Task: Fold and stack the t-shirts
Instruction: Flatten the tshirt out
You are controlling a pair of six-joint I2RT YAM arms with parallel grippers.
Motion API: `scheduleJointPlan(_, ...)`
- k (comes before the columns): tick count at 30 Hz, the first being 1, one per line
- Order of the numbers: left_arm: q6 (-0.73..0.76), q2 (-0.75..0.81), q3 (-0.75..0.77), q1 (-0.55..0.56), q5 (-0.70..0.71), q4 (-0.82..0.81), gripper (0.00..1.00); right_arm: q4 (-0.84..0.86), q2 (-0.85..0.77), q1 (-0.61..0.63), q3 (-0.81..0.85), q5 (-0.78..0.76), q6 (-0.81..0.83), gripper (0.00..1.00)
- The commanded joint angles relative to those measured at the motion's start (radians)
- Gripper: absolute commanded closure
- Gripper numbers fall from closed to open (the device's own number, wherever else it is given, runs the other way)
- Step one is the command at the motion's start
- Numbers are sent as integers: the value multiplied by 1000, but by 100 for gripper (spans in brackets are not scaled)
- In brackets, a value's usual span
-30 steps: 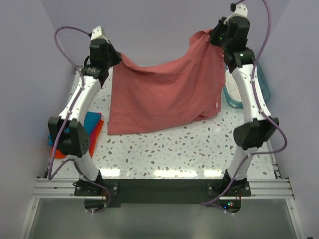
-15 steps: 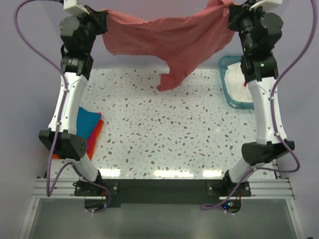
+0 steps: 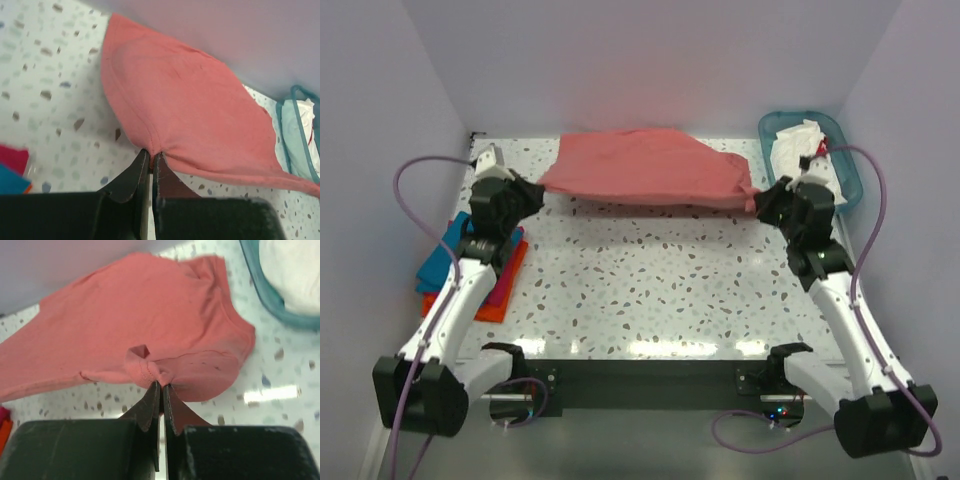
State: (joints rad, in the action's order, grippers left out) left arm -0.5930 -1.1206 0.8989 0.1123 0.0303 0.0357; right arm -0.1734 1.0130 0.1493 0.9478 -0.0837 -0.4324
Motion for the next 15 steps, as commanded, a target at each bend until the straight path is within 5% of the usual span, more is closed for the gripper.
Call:
scheduleJointPlan(1,-126,226,-158,-2,80,61,100,-72,-209,-4,-113,16,-100,100)
scheduleJointPlan(7,-180,355,-318,-2,106,127,100,-225,-361,-4,-175,-39,-60,100)
scheduleJointPlan(15,-125,3,-44,-3,131,-91,100,55,112,-5,115,-8,3,100)
